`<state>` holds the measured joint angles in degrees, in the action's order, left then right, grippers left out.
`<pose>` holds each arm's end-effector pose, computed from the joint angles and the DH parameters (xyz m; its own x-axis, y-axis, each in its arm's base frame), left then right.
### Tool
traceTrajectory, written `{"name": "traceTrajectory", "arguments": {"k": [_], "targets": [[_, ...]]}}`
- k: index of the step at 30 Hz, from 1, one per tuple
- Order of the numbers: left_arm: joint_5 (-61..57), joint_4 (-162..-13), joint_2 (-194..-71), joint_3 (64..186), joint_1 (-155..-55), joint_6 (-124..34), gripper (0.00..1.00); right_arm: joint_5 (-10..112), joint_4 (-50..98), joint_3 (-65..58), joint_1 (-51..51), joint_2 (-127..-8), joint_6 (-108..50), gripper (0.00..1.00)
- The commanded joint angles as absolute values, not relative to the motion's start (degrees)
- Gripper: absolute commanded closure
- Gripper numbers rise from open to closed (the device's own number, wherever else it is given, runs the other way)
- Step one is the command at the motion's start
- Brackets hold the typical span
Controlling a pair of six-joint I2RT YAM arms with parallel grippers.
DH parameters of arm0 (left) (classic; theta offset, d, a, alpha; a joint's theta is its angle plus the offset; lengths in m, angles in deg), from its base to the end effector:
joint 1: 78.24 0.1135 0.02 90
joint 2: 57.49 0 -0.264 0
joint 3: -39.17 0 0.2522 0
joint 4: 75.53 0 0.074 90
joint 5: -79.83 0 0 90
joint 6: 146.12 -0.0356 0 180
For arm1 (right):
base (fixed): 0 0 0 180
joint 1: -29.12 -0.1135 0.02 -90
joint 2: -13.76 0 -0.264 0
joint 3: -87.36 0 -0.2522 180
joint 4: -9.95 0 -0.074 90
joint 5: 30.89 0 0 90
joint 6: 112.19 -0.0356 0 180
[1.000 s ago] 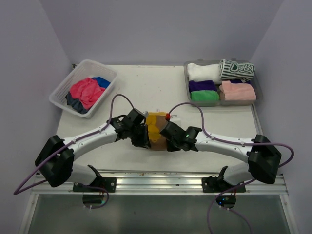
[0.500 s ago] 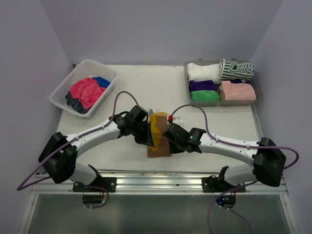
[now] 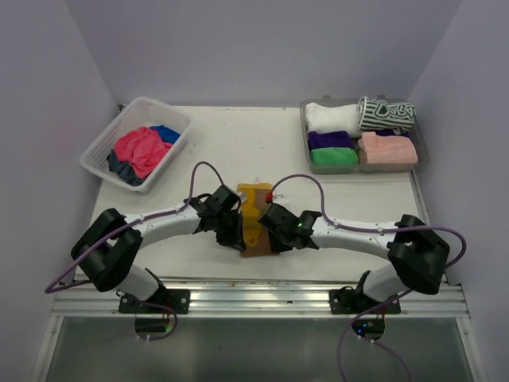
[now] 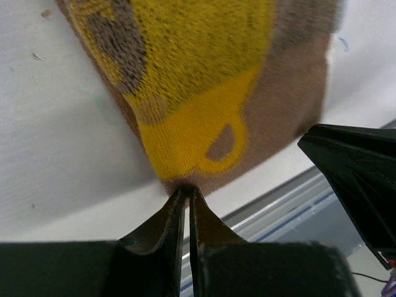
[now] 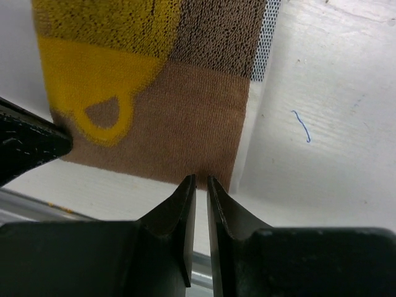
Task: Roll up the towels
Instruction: Roll the towel
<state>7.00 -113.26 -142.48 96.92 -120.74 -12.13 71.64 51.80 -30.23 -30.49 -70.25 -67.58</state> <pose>0.1897 -0.1880 0.1632 -0.9929 0.0098 -0.1186 0.0667 0.8712 -0.4863 0.1461 0.2338 0.1859 -0.8823 -0.1308 -0.4521 -0.2347 0.9549 0.1819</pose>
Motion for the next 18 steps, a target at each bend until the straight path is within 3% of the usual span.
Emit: {"name": "traceTrajectory", "arguments": {"k": [1,7,11,18], "targets": [[5.30,-107.32,-146.16,94.77,-120.52,-11.65,0.91,73.17,46.58,-32.72,-30.47,-74.55,-68.50,0.84],[2.84,-111.34,-144.25,95.82,-120.52,-12.61,0.91,72.81,48.30,-33.35,-30.47,-73.00,-70.27,0.87],[0.29,-117.15,-137.58,97.58,-120.60,-12.88,0.86,75.19,51.48,-33.44,-30.47,-65.62,-70.35,0.82],[0.37,-115.67,-134.83,95.03,-122.36,-8.84,0.60,74.05,51.84,-35.63,-30.47,-62.97,-69.83,0.70]]}}
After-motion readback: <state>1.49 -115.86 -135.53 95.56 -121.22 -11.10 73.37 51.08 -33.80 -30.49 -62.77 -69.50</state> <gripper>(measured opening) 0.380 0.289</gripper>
